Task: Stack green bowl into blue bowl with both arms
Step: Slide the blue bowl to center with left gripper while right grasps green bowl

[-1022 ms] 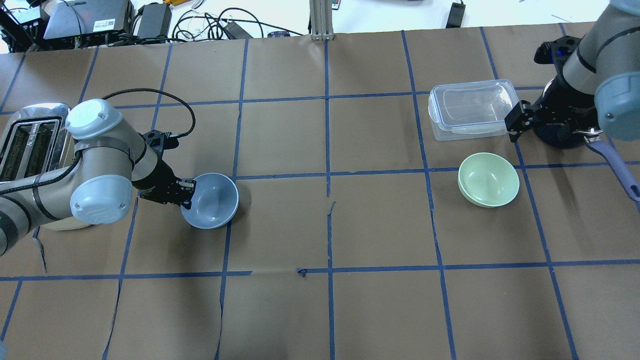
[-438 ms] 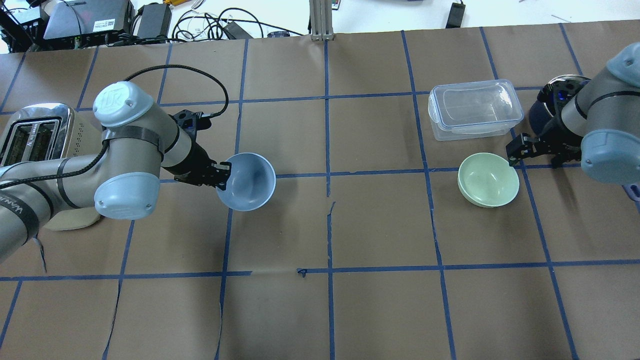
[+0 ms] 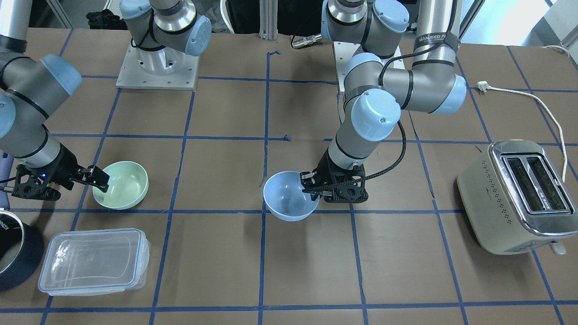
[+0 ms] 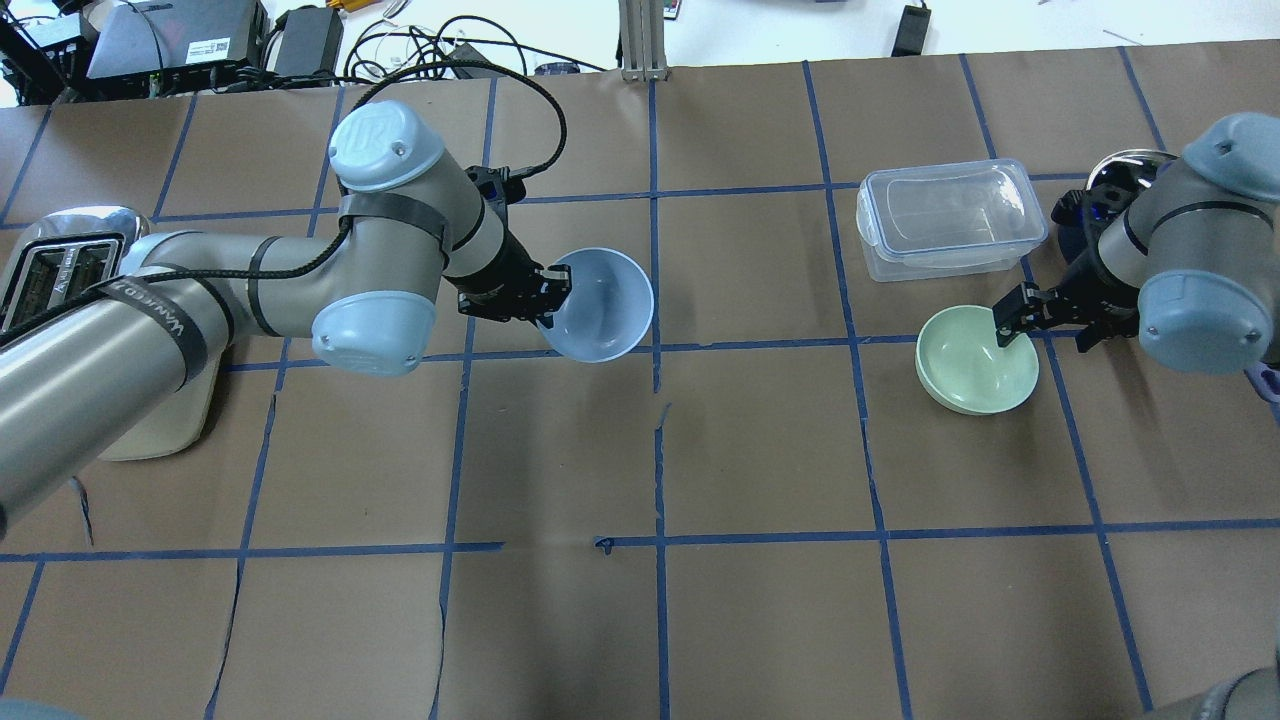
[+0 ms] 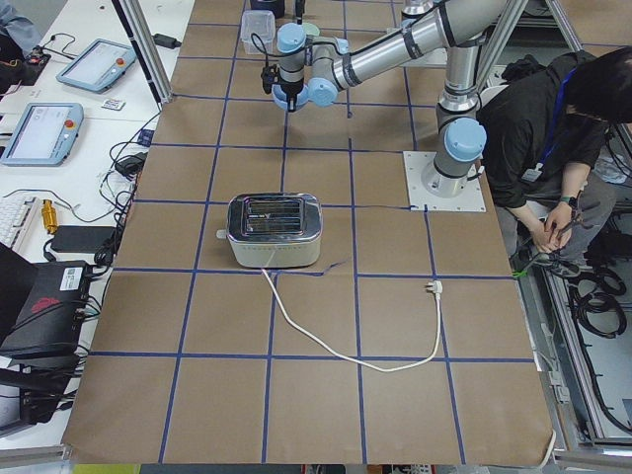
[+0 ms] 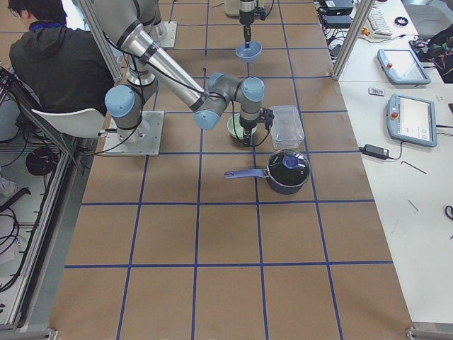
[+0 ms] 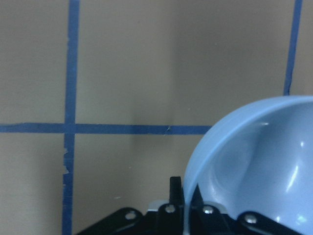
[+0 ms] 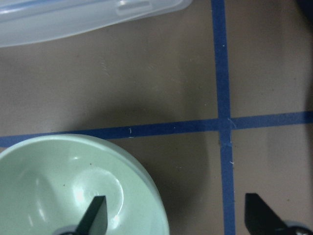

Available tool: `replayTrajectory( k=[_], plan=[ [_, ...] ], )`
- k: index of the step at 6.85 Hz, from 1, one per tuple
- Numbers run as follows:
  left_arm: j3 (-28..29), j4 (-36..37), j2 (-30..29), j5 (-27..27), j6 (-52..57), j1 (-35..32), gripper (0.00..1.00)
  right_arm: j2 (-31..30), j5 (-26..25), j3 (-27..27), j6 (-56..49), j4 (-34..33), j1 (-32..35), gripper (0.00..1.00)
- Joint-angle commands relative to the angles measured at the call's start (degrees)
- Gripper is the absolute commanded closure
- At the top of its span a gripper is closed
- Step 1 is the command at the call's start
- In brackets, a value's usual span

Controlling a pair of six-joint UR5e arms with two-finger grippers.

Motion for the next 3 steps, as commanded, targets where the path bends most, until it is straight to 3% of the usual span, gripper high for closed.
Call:
replayTrajectory(
  k=[1,3],
  plan=[
    [2.7,3.1,-5.7,-0.7,-5.7,-3.7,1.0,2.0,1.0,0.0,0.0,-0.3,0.0,0.02],
    [2.8,7.8,-9.0,-0.9,-6.3,-4.1,1.0,2.2,1.1,0.0,0.1,0.2,0.1,0.57]
  ],
)
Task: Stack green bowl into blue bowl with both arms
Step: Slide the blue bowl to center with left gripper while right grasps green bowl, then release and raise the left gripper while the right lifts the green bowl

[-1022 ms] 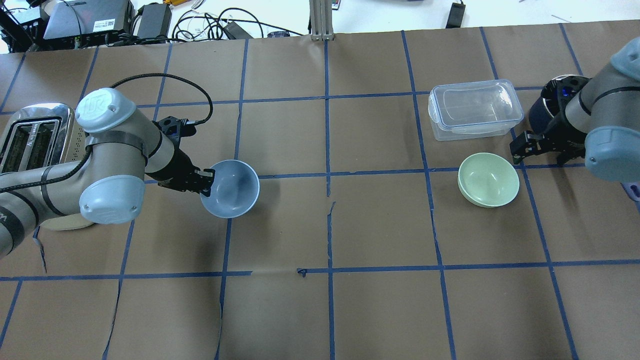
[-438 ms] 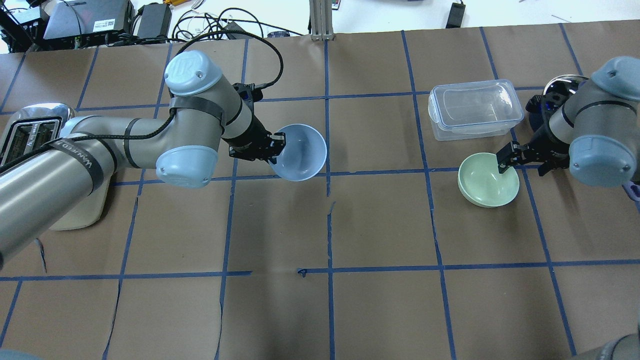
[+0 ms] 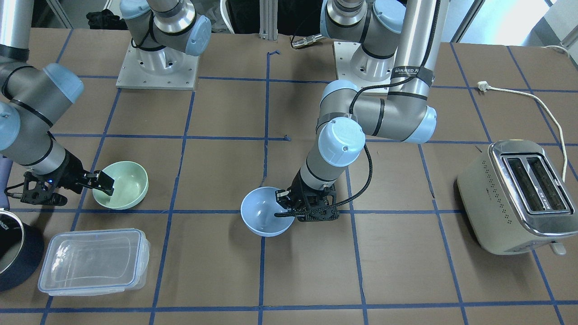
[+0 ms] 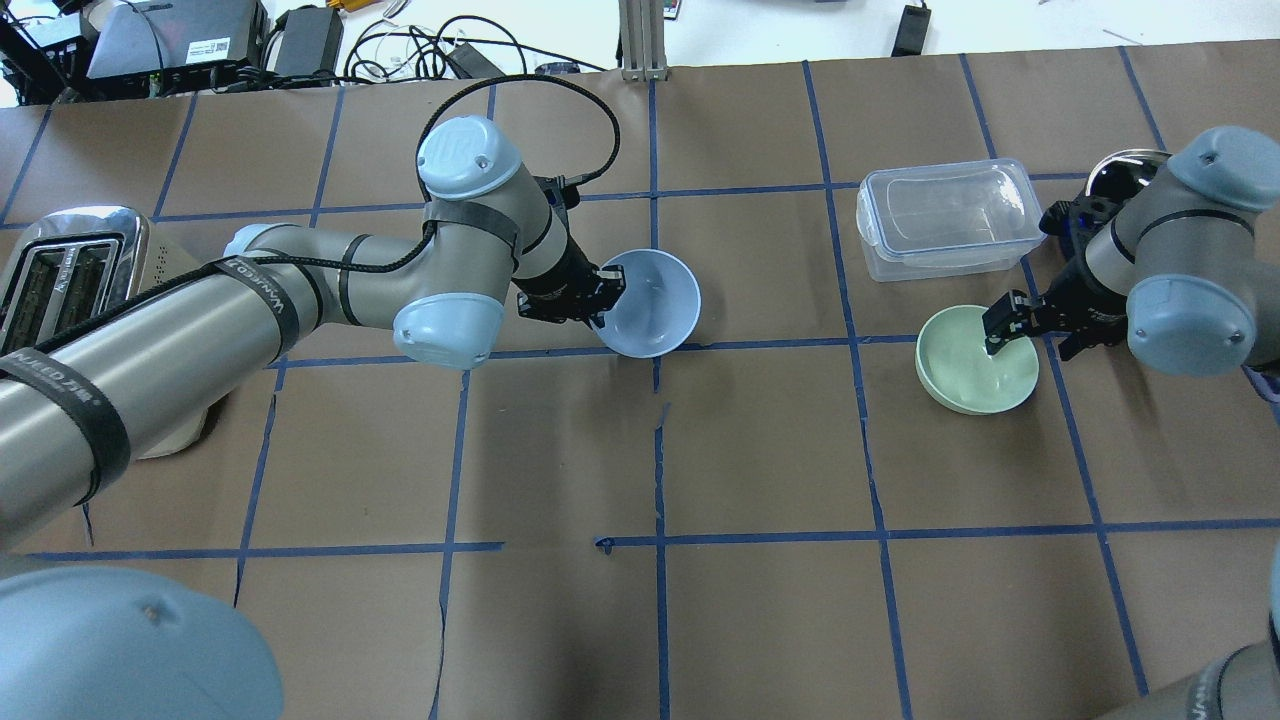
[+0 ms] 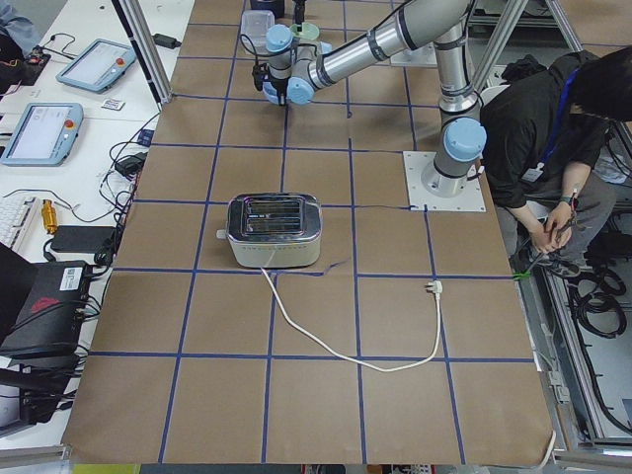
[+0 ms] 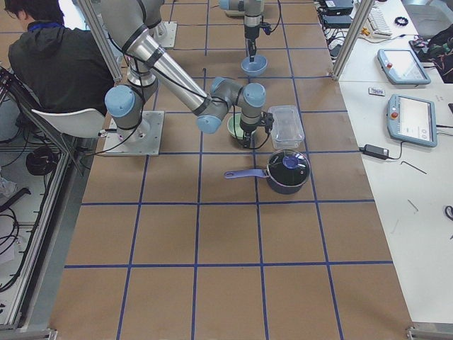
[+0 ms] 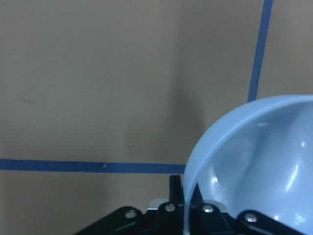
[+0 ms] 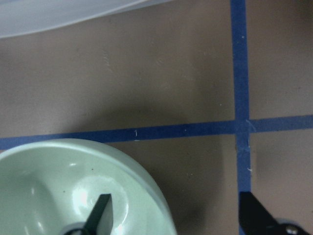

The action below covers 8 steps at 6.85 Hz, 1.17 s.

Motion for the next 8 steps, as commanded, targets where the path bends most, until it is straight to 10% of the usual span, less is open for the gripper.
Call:
replayTrajectory(
  k=[1,2,3,8],
  plan=[
    [0.1,2.9,-2.1,-0.2,-3.2,-1.1,1.0,0.2,0.0,0.0,0.3,0.7,0.1,0.85],
    [0.2,2.7,-2.2,-0.1,-6.1,-1.2,0.23,0.1,-0.1,0.0,0.2,1.0,0.3,1.0],
    [0.5,2.9,-1.5,-0.2,-8.2,-1.3,0.04,-0.3,-0.1,0.0,0.0,1.9,0.3,1.0],
    [3.5,-22.3,16.2,14.4,15.8,4.7,0.0,-4.5,3.4,-2.6,-0.1,6.5,0.4,1.0]
  ],
)
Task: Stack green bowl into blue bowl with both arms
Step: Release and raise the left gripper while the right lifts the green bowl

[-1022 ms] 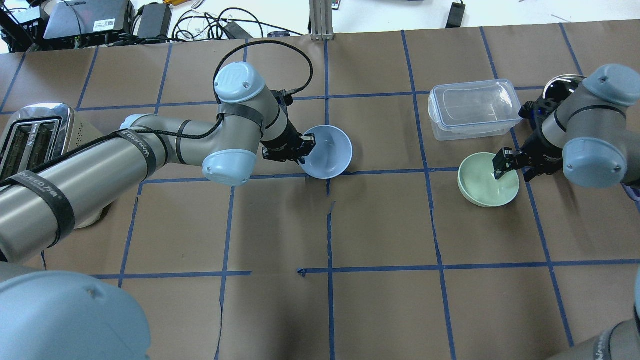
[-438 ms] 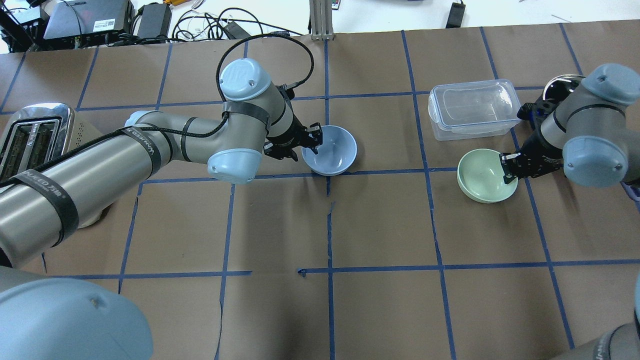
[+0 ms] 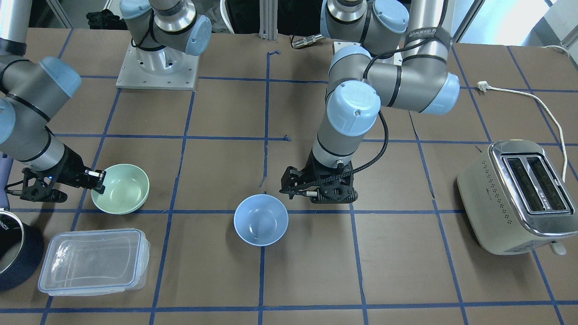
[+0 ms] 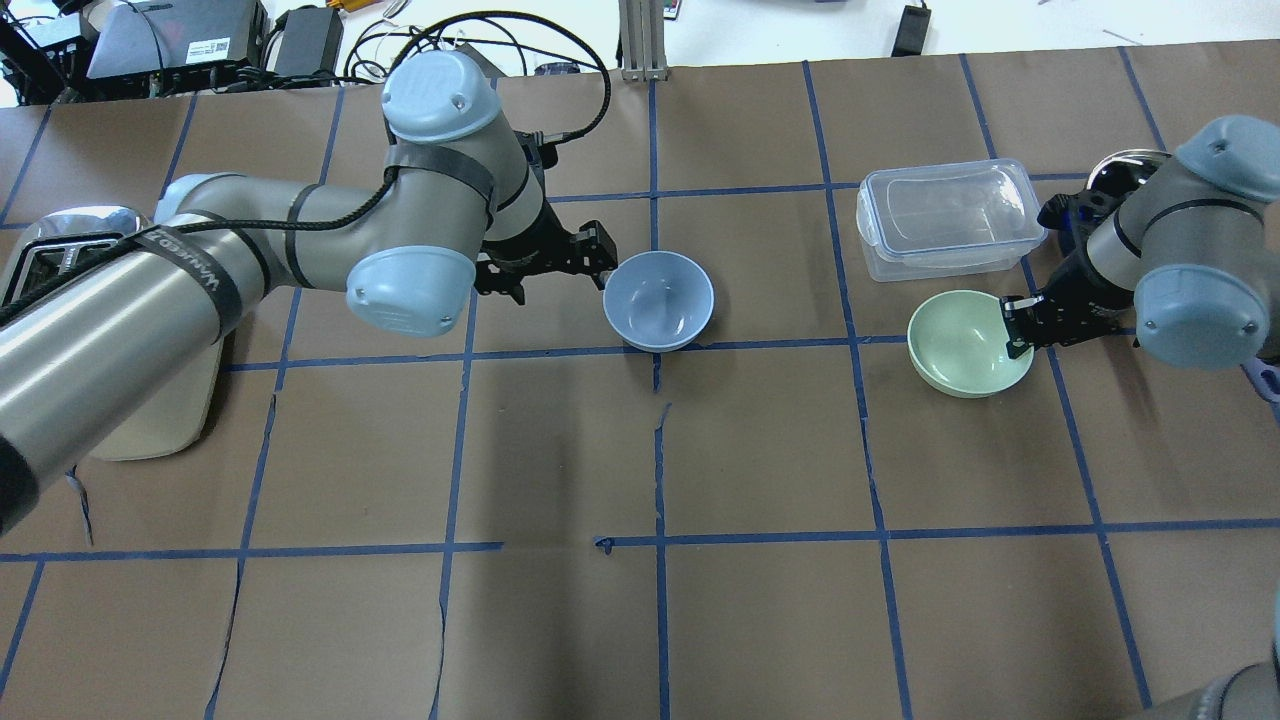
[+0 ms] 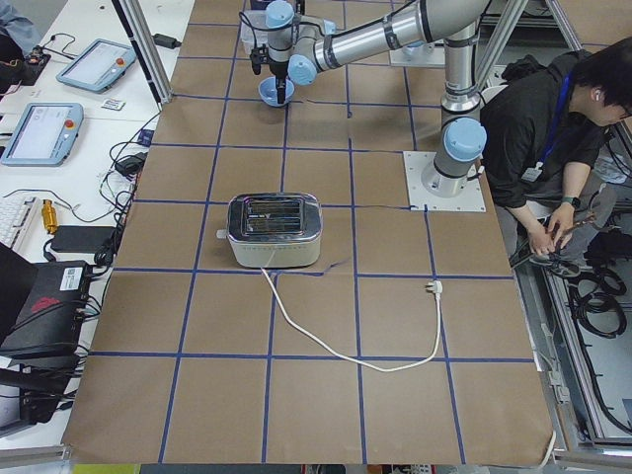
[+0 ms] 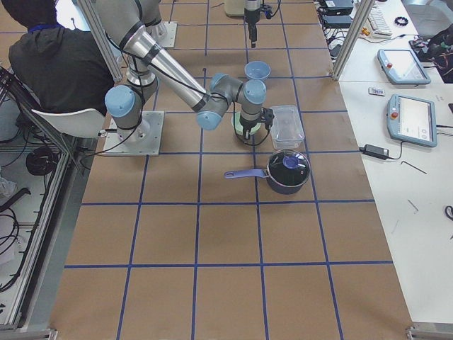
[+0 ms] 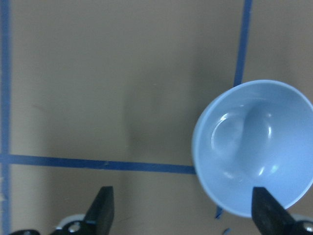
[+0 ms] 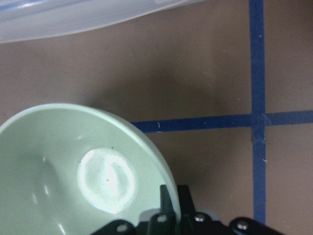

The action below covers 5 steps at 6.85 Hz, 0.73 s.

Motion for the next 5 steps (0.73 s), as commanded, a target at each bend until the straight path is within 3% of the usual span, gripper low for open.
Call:
replayTrajectory(
  k=[1,3,5],
  plan=[
    [0.1,-12.3,10.4,5.2,12.9,6.0,0.0,-2.7,2.9,-3.7,0.0,4.8,0.0,1.0],
    [0.5,-17.1,17.9,5.4,20.4,12.0,0.0,-2.6,6.4,-8.8,1.5,7.1,2.7,1.0],
    [7.4,-21.6,17.2,4.8,16.9,11.2,0.0,-1.5,5.9,-12.2,13.6,6.5,11.9,1.0]
  ],
)
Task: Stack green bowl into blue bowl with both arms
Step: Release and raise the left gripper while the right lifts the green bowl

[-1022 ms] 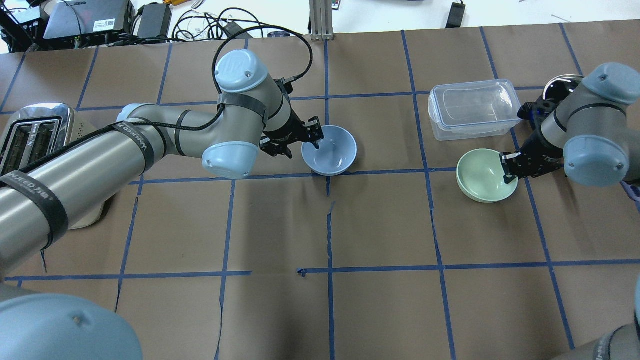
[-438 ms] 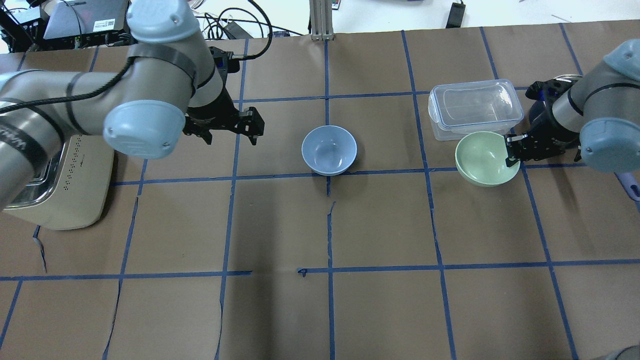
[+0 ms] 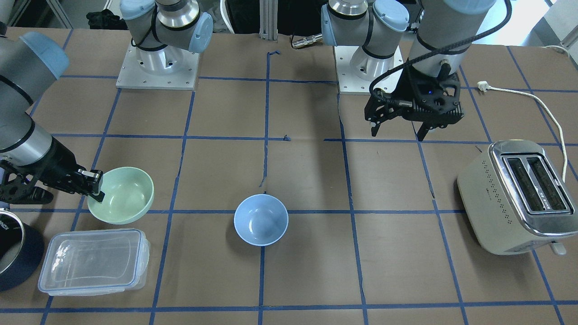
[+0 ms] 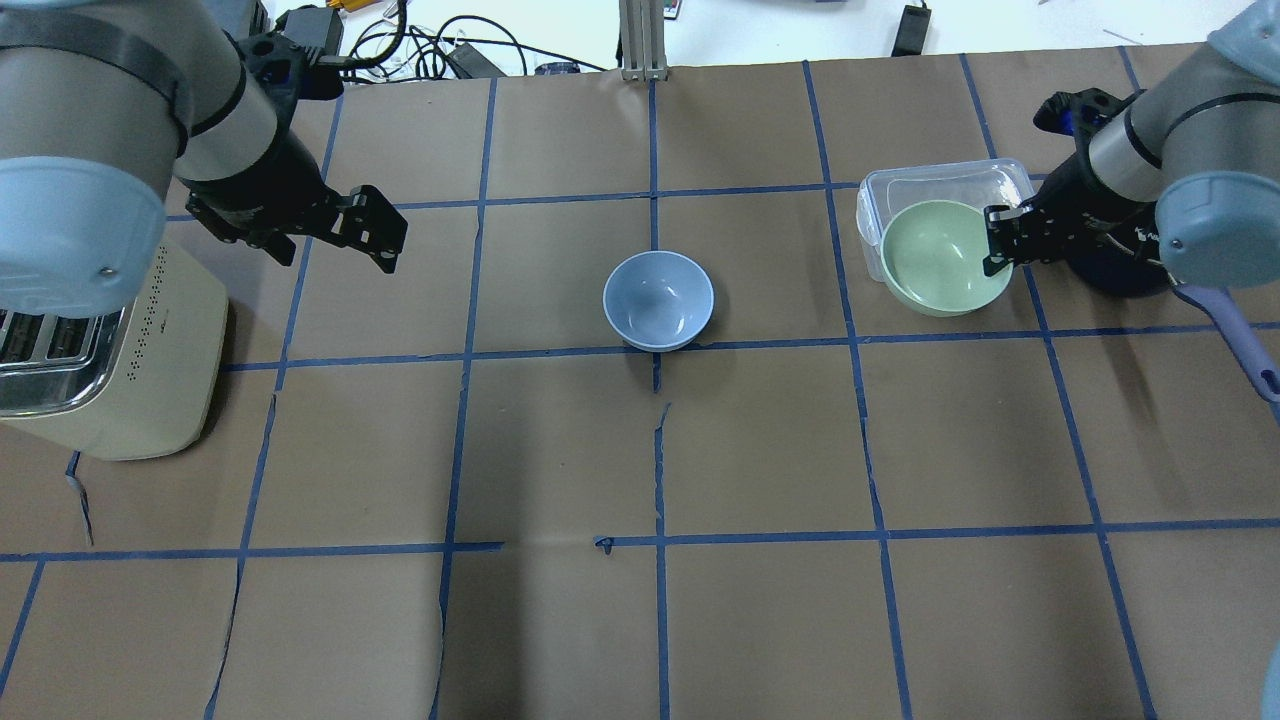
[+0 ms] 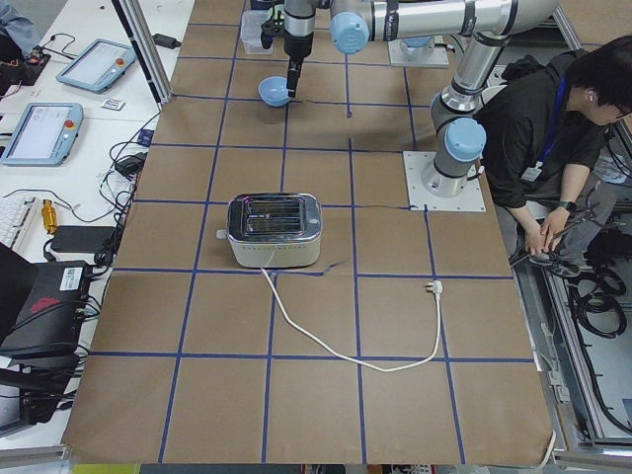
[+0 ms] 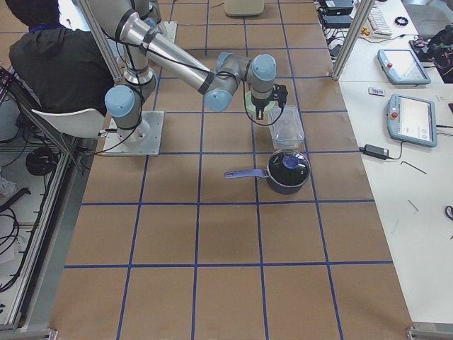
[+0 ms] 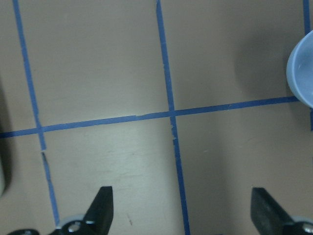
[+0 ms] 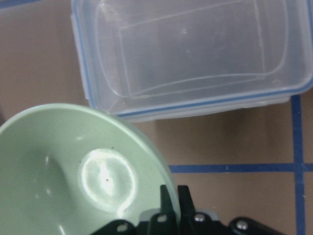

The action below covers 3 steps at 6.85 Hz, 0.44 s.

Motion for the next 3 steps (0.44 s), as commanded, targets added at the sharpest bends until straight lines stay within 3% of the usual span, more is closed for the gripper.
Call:
replayTrajectory(
  k=[1,3],
  plan=[
    [7.0,-5.1,-1.6,-0.9,-2.9,-0.6,0.0,1.7,0.1,-4.5,13.7,-0.4,10.3,1.0],
    [7.7,-5.1,-2.8,-1.1,-3.4,-0.8,0.0,8.2,-0.6,-10.5,24.8,-0.7,19.9,1.0]
  ],
)
